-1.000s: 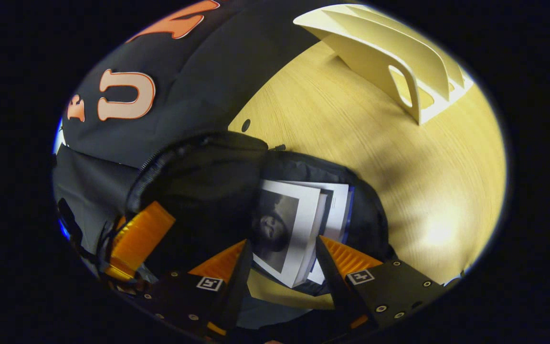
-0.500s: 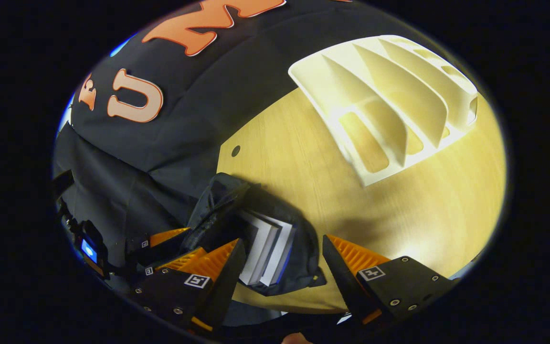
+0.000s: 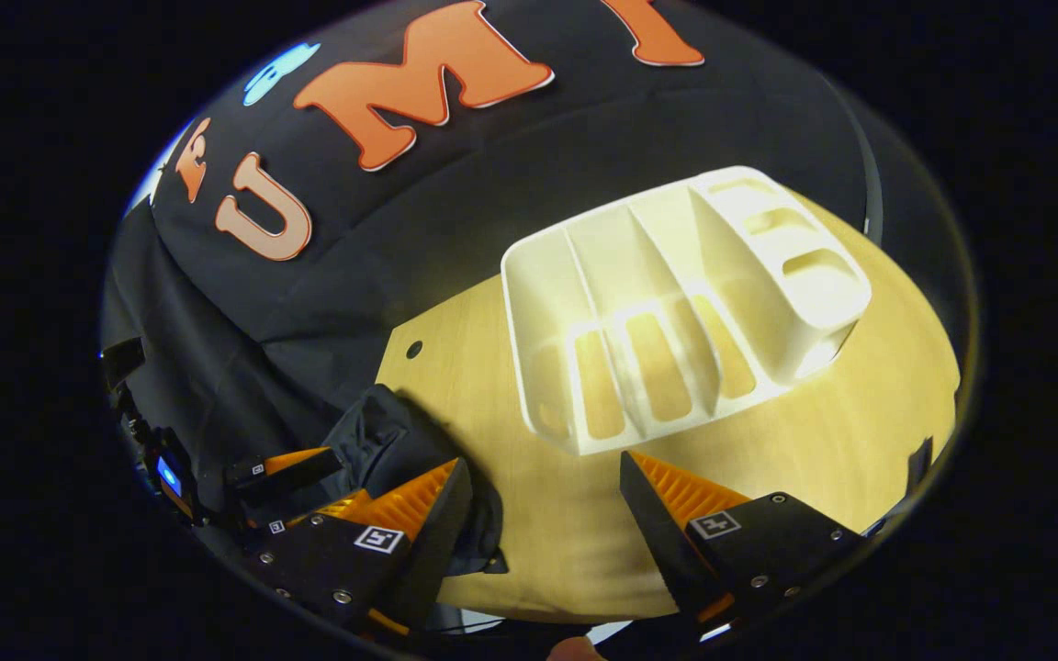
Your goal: Open the schoolbag, grab two books from the bookshelf and put them into the schoolbag.
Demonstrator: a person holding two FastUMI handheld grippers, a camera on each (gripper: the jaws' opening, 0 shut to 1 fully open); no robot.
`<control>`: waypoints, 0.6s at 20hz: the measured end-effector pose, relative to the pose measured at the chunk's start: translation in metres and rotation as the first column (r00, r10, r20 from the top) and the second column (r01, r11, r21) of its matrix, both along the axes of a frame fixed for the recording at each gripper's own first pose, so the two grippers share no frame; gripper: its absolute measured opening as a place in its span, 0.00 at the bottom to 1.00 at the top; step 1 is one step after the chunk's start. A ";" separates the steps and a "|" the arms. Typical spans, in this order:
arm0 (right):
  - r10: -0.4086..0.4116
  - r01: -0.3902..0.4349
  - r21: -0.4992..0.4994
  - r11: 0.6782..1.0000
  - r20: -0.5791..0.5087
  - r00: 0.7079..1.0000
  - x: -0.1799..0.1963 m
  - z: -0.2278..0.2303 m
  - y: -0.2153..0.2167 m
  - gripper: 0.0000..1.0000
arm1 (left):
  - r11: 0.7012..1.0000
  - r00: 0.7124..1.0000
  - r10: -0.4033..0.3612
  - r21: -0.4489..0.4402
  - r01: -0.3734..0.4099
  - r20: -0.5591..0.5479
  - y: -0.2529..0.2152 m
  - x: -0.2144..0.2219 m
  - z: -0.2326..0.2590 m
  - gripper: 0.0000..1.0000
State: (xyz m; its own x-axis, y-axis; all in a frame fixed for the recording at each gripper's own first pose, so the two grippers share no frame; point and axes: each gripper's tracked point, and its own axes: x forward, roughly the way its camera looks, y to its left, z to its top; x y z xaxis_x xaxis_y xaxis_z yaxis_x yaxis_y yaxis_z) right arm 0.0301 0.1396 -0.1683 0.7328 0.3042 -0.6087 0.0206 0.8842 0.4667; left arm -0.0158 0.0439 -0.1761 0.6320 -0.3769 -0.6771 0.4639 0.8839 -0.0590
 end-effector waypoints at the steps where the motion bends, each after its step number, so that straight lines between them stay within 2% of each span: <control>1: -0.002 0.002 -0.025 1.000 0.028 1.000 0.001 0.008 -0.015 0.97 | 1.000 0.999 0.020 -0.004 -0.020 0.036 -0.009 0.002 0.011 0.96; 6: 0.010 0.020 -0.163 0.986 0.180 0.984 0.009 0.051 -0.079 0.97 | 0.990 0.973 0.136 -0.064 -0.126 0.189 -0.051 -0.001 0.061 0.96; 12: 0.042 0.051 -0.247 0.968 0.355 0.934 0.002 0.101 -0.129 0.97 | 0.955 0.891 0.293 -0.143 -0.259 0.346 -0.084 -0.001 0.118 0.96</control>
